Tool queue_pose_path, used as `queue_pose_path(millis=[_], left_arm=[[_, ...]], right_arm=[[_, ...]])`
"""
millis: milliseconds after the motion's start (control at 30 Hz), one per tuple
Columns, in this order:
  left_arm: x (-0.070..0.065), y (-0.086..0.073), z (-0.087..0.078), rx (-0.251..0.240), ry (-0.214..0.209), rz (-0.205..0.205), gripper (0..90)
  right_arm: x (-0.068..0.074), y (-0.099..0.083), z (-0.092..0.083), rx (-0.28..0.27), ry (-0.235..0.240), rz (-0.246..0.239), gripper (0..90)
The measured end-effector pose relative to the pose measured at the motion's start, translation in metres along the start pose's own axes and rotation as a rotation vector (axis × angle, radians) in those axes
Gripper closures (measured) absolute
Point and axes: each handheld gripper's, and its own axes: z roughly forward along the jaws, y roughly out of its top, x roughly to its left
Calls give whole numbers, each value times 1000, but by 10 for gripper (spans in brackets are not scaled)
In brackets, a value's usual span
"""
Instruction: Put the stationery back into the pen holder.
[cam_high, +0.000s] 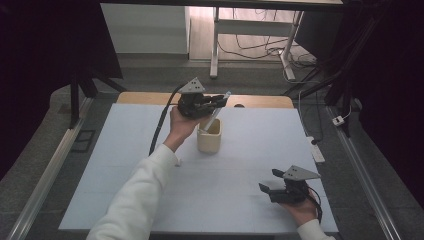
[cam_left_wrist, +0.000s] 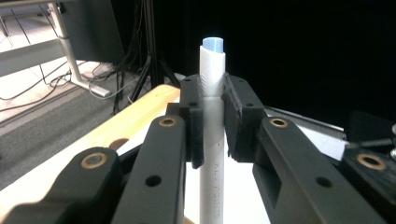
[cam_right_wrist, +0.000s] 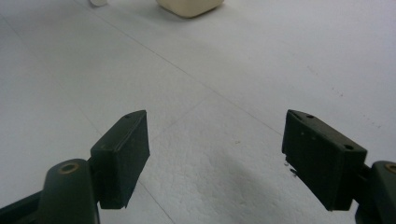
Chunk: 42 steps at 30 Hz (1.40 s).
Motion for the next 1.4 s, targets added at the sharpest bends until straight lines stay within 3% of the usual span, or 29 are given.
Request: queue_pose_path(millis=[100,233,500,567,667,867,1033,1400], left_arm=[[4,-2,7,-1,11,-5,776],[12,-11,17,2,-2,-42,775],[18,-26,28,36,-1,-48,771],[19,-28,25,28,9,-49,760],[21,-30,20,28,10,-58,651],[21,-35,10,51,10,-62,573],[17,-39,2,78,-3,-57,555],[10,-45,-16,134,-46,2,531]], right_arm=[[0,0,0,2,1,0,231],[0,-1,0,-1,3,3,231],[-1,-2,-1,7,-3,-2,232],[-1,-2,-1,8,-5,-1,232],[-1,-2,0,10,-5,-1,232],[0,-3,1,13,-6,-4,233],[0,-3,1,11,-2,-2,233],[1,-3,2,18,-6,-5,234]])
